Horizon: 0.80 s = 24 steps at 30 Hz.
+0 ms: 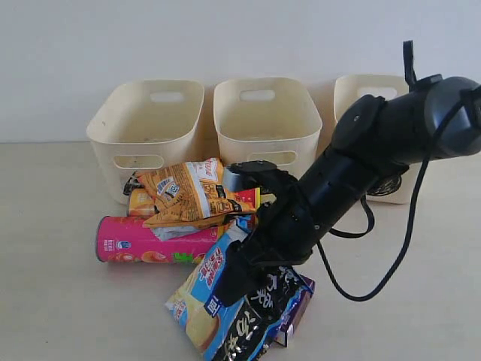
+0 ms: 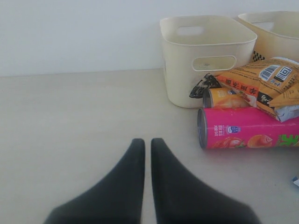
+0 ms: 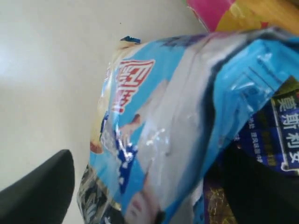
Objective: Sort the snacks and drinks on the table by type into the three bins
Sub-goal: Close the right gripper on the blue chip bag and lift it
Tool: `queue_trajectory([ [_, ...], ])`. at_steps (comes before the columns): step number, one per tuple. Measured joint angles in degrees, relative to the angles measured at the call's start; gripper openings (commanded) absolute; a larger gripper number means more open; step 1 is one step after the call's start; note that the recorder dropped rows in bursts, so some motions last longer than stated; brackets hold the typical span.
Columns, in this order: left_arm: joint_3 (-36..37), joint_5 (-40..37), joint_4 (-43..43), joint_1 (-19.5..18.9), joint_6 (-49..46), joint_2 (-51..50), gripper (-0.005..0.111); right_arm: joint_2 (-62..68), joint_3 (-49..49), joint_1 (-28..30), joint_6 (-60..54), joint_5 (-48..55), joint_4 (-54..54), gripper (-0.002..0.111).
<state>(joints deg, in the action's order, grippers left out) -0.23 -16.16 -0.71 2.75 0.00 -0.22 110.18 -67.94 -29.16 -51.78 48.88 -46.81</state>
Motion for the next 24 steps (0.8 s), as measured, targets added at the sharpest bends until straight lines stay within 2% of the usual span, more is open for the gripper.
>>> queue_trajectory([
  [4, 0.0, 0.0, 0.0, 0.0, 0.0, 0.0, 0.004, 0.13, 0.0, 0.0, 0.15, -0.39, 0.37, 0.049],
  [9, 0.0, 0.0, 0.0, 0.0, 0.0, 0.0, 0.004, 0.44, 0.0, 0.0, 0.48, -0.5, 0.37, 0.016],
  [12, 0.0, 0.0, 0.0, 0.0, 0.0, 0.0, 0.004, 0.44, 0.0, 0.0, 0.81, -0.5, 0.05, 0.001],
  [24, 0.0, 0.0, 0.0, 0.0, 0.0, 0.0, 0.004, 0.44, 0.0, 0.0, 0.9, 1.49, -0.05, 0.0],
])
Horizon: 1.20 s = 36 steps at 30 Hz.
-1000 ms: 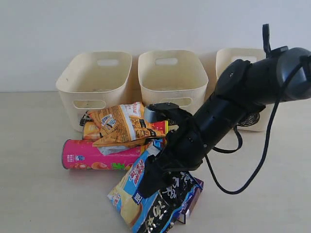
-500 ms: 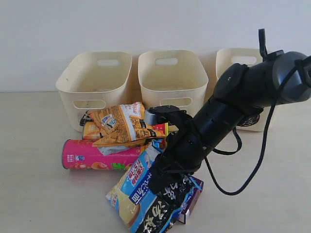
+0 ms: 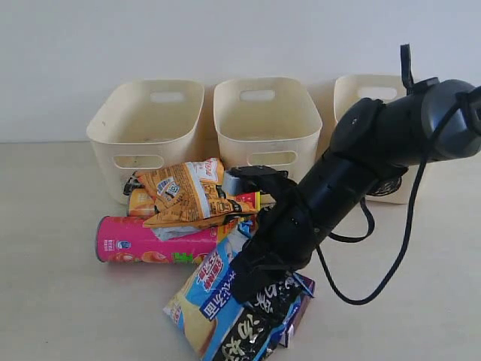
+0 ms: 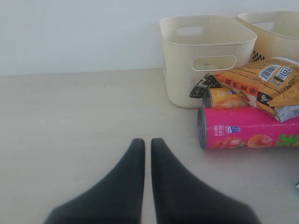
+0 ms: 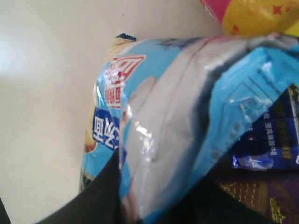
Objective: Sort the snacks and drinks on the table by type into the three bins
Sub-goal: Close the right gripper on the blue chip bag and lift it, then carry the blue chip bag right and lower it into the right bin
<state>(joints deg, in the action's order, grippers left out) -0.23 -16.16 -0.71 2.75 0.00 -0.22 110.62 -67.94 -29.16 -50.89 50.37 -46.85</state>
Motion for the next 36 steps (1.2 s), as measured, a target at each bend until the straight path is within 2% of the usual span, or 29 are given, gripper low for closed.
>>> queue_trajectory([
  [24, 0.0, 0.0, 0.0, 0.0, 0.0, 0.0, 0.004, -12.93, -0.21, 0.0, -1.46, 8.31, -1.75, 0.0],
  [30, 0.0, 0.0, 0.0, 0.0, 0.0, 0.0, 0.004, -15.64, -5.21, 0.28, -1.34, 10.33, -2.23, 0.0],
  [36, 0.0, 0.0, 0.0, 0.0, 0.0, 0.0, 0.004, -16.05, -10.98, 4.88, 0.87, 10.91, -2.93, 0.0],
])
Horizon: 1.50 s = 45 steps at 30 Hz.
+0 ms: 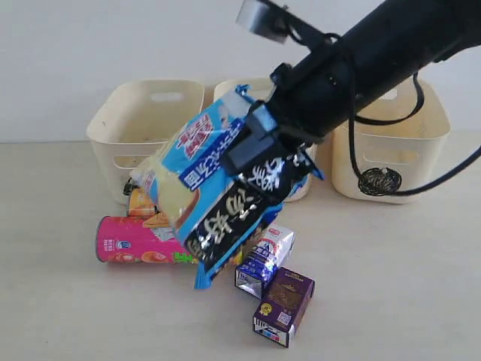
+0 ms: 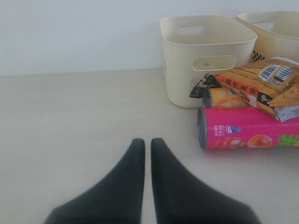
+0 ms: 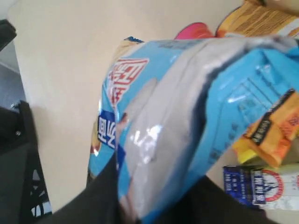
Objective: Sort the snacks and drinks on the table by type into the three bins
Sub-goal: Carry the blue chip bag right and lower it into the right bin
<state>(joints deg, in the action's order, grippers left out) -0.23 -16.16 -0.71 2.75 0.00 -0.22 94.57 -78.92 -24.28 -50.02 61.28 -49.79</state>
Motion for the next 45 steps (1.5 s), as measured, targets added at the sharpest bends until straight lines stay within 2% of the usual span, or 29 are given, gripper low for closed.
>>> queue_trajectory([
  [13, 0.0, 0.0, -0.12, 0.0, 0.0, 0.0, 0.004, 0.0, -6.48, 15.75, 2.39, -2.54, 0.0, 0.0],
  [22, 0.0, 0.0, -0.12, 0.0, 0.0, 0.0, 0.004, 0.0, -6.73, 23.72, 2.54, -15.9, 0.0, 0.0],
  [30, 0.0, 0.0, -0.12, 0.0, 0.0, 0.0, 0.004, 2.12, -7.12, 24.91, 0.53, -30.37, -0.45, 0.0],
  [45, 0.0, 0.0, -0.12, 0.0, 0.0, 0.0, 0.004, 16.3, -7.39, 24.91, -5.28, -52.17, -0.82, 0.0],
])
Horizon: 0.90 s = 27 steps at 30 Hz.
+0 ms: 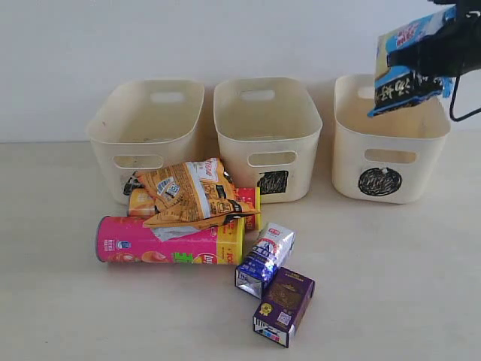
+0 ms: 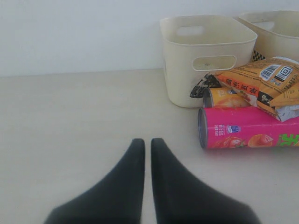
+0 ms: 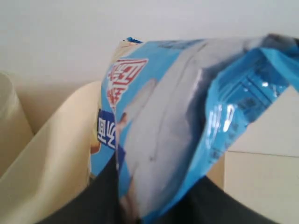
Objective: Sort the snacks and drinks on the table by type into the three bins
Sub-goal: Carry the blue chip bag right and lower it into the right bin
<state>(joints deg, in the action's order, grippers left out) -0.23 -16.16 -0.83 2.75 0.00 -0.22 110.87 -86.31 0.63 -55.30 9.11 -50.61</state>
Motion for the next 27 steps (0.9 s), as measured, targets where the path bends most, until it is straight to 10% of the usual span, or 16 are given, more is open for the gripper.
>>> queue_trajectory([
  [27, 0.0, 0.0, 0.0, 0.0, 0.0, 0.0, 0.004, 15.06, -12.77, -6.67, -3.54, 6.49, -0.21, 0.0],
])
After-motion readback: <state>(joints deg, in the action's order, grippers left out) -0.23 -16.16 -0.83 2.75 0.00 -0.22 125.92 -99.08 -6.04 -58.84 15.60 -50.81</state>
